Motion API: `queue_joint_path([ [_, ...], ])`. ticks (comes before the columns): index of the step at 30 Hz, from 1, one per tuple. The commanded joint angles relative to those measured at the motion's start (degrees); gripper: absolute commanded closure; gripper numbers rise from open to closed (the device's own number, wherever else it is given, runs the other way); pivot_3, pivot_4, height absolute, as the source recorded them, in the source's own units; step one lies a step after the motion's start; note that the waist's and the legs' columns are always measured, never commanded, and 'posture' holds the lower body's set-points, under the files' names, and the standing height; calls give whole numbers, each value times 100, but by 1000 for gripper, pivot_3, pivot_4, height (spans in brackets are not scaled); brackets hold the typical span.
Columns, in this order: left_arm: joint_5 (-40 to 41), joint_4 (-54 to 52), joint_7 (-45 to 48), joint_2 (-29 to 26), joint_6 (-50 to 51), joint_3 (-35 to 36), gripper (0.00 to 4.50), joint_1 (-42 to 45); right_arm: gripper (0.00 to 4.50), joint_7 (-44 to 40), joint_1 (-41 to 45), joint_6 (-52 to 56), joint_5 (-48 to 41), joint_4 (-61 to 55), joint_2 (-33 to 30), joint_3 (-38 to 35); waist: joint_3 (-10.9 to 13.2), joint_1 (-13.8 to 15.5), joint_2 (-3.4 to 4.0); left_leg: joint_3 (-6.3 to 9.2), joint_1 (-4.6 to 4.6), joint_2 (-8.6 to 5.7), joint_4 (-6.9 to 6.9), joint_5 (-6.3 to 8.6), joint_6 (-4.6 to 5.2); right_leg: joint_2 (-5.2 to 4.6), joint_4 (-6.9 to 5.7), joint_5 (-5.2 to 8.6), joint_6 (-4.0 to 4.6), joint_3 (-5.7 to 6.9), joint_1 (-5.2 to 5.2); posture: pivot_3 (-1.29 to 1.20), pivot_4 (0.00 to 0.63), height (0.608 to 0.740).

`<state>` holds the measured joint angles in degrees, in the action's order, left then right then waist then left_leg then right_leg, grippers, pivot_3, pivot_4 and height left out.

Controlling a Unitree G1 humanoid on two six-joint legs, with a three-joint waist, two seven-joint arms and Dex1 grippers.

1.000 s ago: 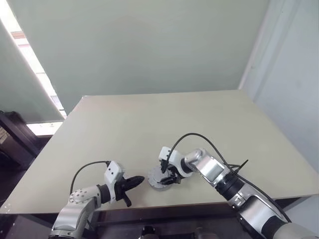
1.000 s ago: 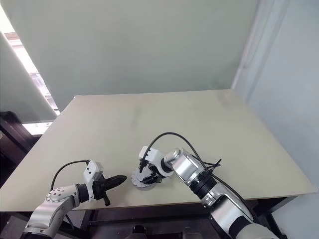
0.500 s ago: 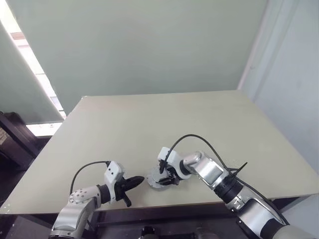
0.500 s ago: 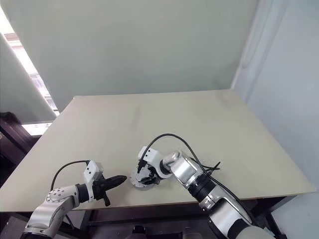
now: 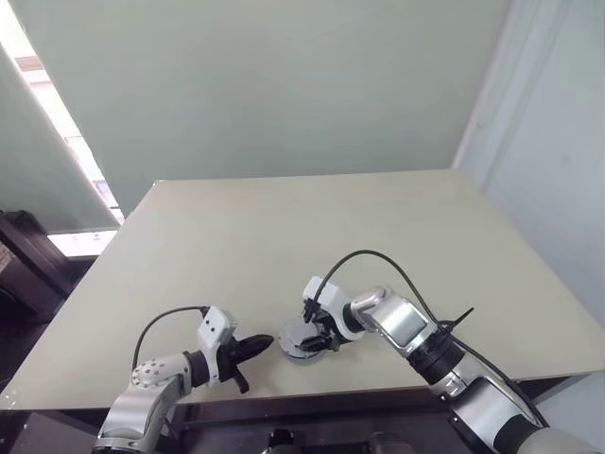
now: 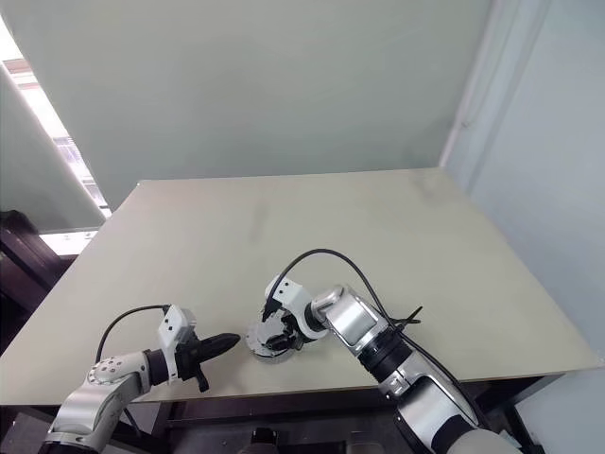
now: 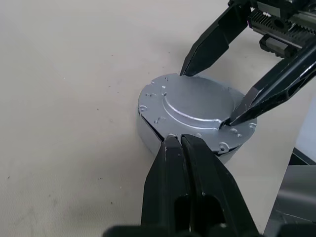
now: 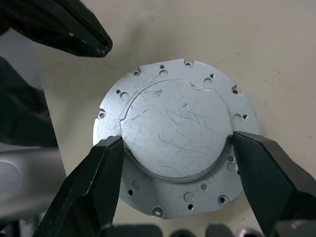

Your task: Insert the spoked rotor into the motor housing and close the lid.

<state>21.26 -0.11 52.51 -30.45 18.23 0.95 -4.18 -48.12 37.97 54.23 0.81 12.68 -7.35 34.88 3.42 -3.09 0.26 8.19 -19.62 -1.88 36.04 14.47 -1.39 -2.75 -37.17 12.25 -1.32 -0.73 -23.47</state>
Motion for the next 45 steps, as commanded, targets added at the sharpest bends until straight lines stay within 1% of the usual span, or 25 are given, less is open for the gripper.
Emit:
queue_joint_path([
  [1,42,-132,-7,-23,-75,94,4500,22,1262,161,-127,8,178,179,3,351,-1,-2,0,-2,2,2,0,0,0,0,0,0,1,1,0,0,0,740],
  [9,54,-187,-41,-15,-58,105,4500,-12,1262,573,-246,142,273,169,207,376,-3,-8,1,-15,13,44,0,4,-8,21,-1,1,1,14,-6,0,0,740],
  [16,48,-163,-44,-5,-76,92,4500,-13,1262,726,-286,365,298,242,268,465,-6,-7,7,-2,17,76,1,12,-21,69,0,1,2,13,-11,0,0,740],
  [22,21,-85,-34,-11,-109,86,4500,14,1262,713,-289,382,338,289,233,558,-21,-7,25,1,18,80,0,12,-21,78,0,1,2,12,-13,0,0,740],
  [28,7,18,-87,-72,-208,242,4500,37,1262,783,-321,106,505,362,139,725,-37,-8,35,1,18,80,0,13,-22,78,11,1,3,11,-13,0,0,740],
  [36,-105,277,-133,-398,-459,550,4500,41,1262,738,-283,218,367,309,168,533,-38,-7,38,1,16,79,-1,15,-25,77,18,1,3,11,-25,0,0,740],
  [45,-97,340,-164,-369,-497,609,4500,-46,1262,582,-214,473,181,96,153,430,-38,0,38,1,12,78,-1,16,-27,76,18,1,3,9,-27,0,0,740],
])
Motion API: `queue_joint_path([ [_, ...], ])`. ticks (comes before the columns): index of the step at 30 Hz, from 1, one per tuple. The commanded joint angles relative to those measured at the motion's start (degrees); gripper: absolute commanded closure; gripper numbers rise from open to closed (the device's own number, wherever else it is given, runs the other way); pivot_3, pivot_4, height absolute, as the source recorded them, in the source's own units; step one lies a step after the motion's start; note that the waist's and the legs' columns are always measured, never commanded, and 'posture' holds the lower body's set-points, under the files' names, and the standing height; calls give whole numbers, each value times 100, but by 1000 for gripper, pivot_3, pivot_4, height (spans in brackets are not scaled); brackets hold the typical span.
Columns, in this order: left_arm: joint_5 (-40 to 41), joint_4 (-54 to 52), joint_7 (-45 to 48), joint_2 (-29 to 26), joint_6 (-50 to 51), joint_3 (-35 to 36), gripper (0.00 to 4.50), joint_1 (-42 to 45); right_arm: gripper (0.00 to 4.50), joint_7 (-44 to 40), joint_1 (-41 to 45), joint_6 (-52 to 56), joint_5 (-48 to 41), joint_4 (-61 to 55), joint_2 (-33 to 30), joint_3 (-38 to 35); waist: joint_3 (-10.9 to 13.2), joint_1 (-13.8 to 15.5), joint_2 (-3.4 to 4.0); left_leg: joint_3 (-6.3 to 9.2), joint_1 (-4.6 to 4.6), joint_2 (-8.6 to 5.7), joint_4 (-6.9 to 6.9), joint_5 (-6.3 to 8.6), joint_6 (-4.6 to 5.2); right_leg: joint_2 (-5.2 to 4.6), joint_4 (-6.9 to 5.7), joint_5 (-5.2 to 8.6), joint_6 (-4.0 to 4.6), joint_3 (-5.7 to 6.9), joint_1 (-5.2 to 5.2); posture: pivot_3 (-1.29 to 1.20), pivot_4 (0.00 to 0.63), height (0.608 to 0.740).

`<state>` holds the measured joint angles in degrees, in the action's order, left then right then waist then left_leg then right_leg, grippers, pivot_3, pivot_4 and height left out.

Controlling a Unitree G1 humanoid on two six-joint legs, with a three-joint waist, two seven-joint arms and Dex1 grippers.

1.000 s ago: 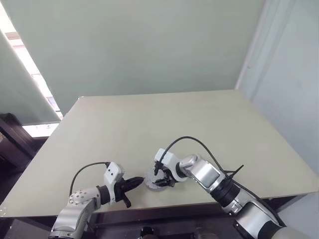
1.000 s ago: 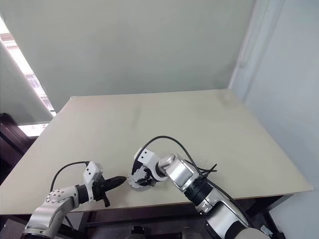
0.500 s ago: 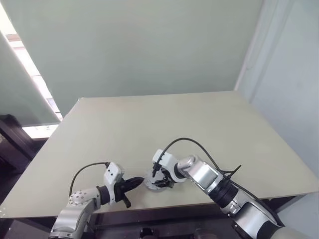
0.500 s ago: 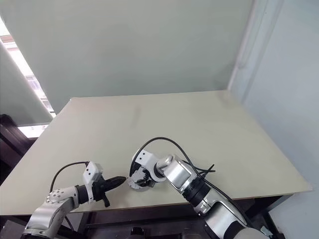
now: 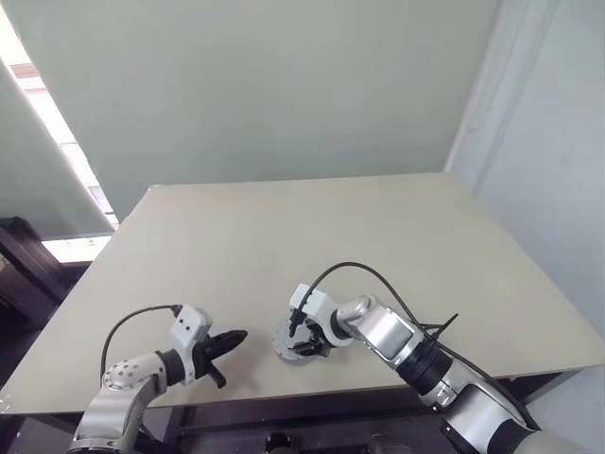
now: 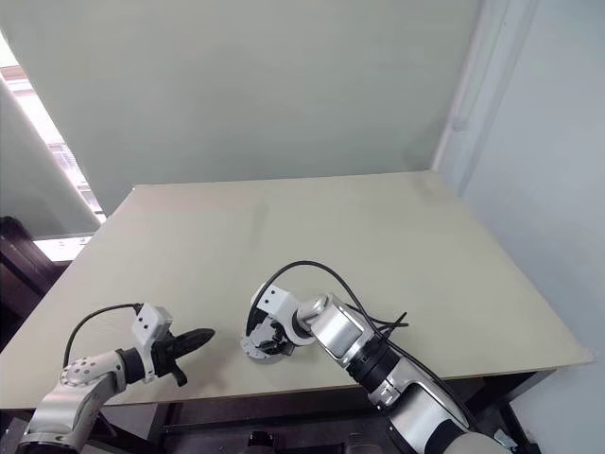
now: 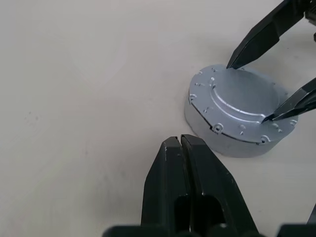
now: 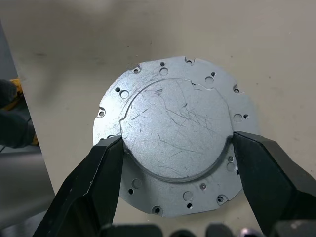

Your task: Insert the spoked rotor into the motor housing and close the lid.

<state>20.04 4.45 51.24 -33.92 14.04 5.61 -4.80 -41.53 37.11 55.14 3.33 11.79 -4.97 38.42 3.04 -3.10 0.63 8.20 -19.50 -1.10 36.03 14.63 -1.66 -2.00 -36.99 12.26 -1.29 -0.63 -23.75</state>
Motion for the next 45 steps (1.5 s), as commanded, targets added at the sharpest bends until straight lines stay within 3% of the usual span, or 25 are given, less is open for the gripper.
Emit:
queue_joint_path([
  [1,28,-116,-40,-12,-79,138,4500,7,1262,-118,-118,451,-131,128,-83,36,0,1,0,0,-1,-1,0,0,0,-1,1,0,0,0,-1,0,0,740],
  [9,21,-93,-26,54,-56,41,4500,17,1262,-353,-28,650,-522,-261,-167,-288,-4,6,-7,8,-17,-12,-2,10,-13,-1,7,-2,-3,-7,-4,0,0,740],
  [24,16,-133,20,119,11,-47,4500,-3,1262,67,-138,528,-515,-200,-78,-304,-14,2,-24,7,-57,-12,-3,20,-17,3,7,-11,-15,-10,-41,0,0,740],
  [45,14,-245,24,182,75,-105,4500,-125,1262,525,-161,513,-188,522,147,51,-23,-5,-19,1,16,3,-2,31,-36,9,-1,-1,1,-1,-15,0,0,740],
])
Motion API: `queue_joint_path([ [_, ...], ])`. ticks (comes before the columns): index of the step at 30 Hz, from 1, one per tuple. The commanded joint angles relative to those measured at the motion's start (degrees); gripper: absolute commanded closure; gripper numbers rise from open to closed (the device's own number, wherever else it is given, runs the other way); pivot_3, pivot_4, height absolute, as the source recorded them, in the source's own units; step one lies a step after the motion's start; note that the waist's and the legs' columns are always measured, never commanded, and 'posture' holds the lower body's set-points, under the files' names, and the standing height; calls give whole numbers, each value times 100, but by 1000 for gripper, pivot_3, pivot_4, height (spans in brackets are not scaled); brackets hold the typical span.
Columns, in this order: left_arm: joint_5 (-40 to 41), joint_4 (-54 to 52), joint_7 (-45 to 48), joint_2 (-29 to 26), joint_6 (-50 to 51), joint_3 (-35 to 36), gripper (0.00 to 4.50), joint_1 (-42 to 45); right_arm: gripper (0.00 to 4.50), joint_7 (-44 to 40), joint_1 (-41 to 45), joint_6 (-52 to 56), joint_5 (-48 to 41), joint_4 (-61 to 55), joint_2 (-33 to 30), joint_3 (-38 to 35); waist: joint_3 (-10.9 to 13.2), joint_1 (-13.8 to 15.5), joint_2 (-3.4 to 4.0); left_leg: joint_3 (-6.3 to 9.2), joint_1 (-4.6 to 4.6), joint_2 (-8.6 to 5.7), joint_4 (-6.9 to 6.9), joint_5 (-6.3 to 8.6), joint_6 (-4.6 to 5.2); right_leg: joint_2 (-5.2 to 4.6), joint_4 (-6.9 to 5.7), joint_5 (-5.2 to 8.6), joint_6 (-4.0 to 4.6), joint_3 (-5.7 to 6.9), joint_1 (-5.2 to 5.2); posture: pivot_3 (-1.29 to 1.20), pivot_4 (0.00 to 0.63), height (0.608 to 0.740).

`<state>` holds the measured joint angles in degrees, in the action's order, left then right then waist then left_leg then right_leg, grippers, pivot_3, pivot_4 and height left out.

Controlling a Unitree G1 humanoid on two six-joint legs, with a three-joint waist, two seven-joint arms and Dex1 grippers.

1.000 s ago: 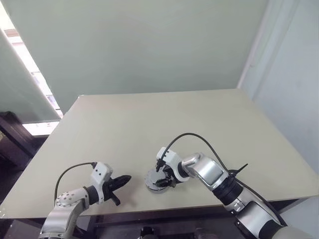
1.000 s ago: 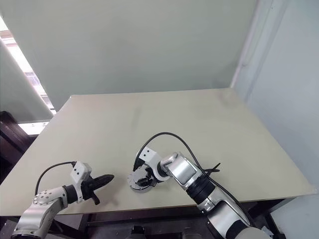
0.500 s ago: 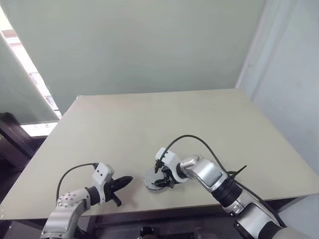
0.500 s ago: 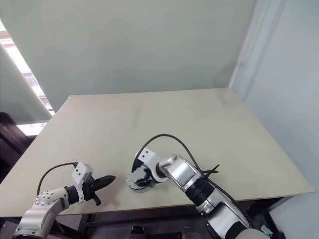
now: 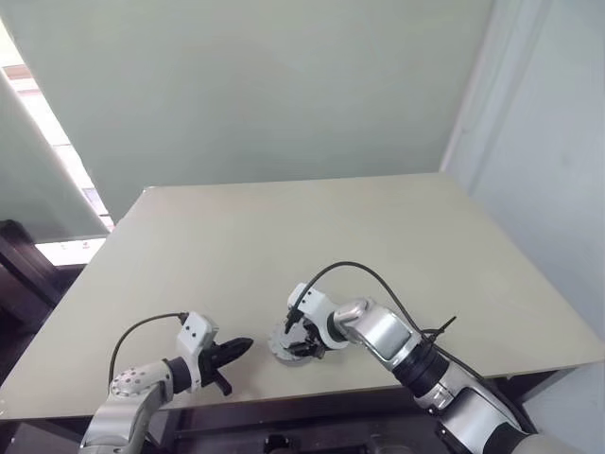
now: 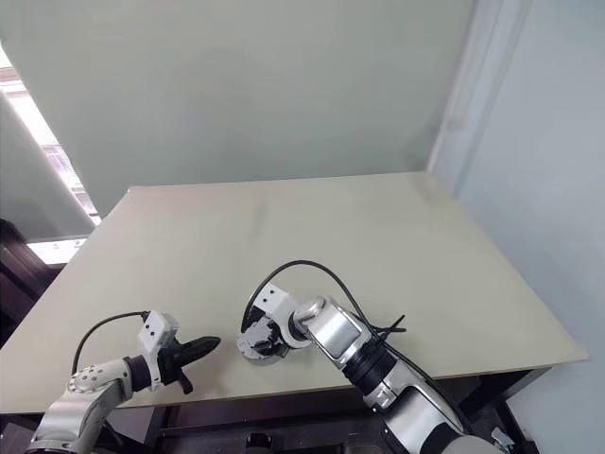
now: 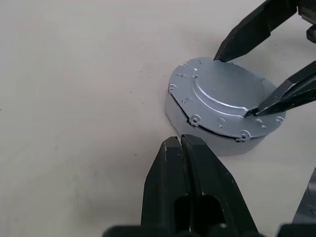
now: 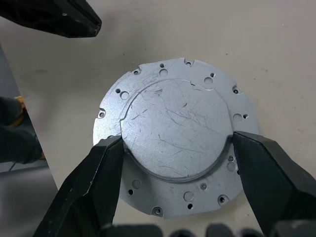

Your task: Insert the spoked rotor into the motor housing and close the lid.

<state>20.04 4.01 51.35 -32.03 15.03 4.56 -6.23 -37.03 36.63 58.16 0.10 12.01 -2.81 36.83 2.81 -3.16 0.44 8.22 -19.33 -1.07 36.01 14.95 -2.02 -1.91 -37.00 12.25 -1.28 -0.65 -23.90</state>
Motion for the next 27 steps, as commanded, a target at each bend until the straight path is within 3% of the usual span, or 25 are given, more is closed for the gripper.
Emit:
queue_joint_path([
  [1,15,-210,10,-6,-18,-4,4500,17,1262,58,-104,200,136,512,-80,233,0,2,1,0,0,0,1,1,-2,0,0,0,0,0,-1,0,0,740],
  [13,15,-167,4,9,-58,-43,4500,56,1262,43,-25,-23,366,527,-261,602,-14,1,8,-2,15,-2,5,2,-3,-1,1,0,0,-1,3,0,0,740],
  [27,8,-186,12,24,-45,-93,4500,47,1262,-240,-78,-35,90,-176,-315,273,-14,5,8,-2,-18,-4,5,-4,6,-2,3,-1,-1,-1,-30,0,0,740],
])
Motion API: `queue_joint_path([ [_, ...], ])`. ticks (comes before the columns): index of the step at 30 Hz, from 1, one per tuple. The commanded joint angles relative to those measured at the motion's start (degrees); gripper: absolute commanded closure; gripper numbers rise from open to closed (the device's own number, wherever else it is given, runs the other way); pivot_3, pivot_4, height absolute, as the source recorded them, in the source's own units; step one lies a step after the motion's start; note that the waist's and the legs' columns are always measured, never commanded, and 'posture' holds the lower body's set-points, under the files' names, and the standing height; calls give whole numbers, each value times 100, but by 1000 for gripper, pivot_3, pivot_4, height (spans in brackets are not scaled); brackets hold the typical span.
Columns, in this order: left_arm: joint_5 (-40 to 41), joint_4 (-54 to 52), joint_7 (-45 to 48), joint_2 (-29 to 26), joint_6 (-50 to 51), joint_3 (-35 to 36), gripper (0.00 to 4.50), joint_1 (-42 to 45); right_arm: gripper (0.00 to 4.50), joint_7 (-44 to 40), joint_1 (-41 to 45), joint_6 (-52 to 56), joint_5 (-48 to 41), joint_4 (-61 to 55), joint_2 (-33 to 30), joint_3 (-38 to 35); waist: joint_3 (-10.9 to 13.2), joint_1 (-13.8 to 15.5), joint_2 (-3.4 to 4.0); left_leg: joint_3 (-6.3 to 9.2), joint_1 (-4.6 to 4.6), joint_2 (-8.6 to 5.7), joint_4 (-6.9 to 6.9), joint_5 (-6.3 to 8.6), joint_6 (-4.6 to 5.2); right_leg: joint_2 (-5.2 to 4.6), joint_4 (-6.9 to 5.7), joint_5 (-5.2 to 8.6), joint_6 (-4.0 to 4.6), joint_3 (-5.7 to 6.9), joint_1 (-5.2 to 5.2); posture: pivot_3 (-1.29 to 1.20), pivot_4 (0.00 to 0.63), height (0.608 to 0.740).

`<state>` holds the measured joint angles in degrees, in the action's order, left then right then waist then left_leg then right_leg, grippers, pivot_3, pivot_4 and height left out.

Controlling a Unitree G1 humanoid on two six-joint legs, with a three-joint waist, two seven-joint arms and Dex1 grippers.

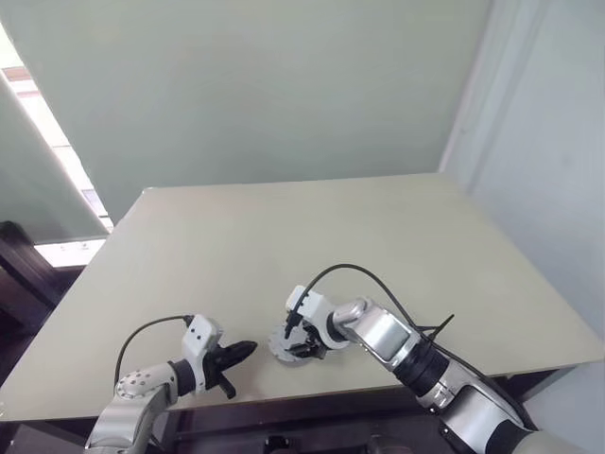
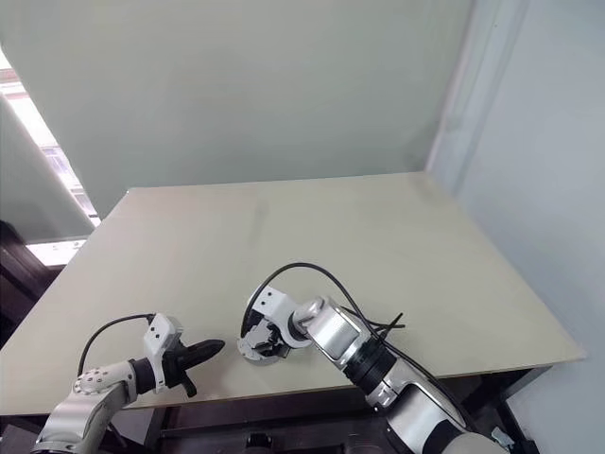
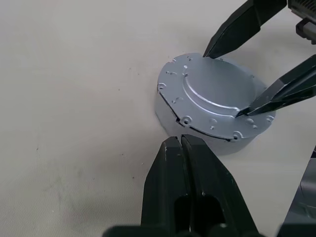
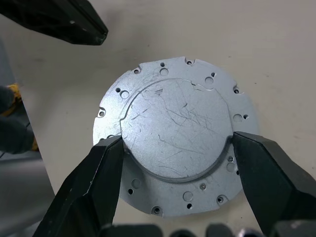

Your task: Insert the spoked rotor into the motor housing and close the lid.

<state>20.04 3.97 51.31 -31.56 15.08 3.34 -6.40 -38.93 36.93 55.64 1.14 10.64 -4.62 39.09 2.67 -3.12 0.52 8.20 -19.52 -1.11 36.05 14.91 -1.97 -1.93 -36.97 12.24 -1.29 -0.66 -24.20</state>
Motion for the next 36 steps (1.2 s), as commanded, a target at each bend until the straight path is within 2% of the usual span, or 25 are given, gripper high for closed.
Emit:
queue_joint_path([
  [1,8,-183,17,-22,-50,26,4500,64,1262,-57,-114,252,-26,-117,-151,39,0,3,-1,0,-7,-1,0,-7,11,0,0,-1,-2,-2,-5,0,0,740],
  [23,-4,-222,47,-73,49,-17,4500,91,1262,68,-406,-119,-193,-603,-171,-330,-9,8,-23,13,-21,-15,-9,10,6,-1,1,-8,-13,-6,-5,0,0,740],
  [36,-13,-194,68,-90,52,-24,4500,120,1262,641,-551,-111,-84,-415,106,-396,-8,3,-20,10,-16,-9,-5,9,6,1,-1,-2,-3,-6,-3,0,0,740],
])
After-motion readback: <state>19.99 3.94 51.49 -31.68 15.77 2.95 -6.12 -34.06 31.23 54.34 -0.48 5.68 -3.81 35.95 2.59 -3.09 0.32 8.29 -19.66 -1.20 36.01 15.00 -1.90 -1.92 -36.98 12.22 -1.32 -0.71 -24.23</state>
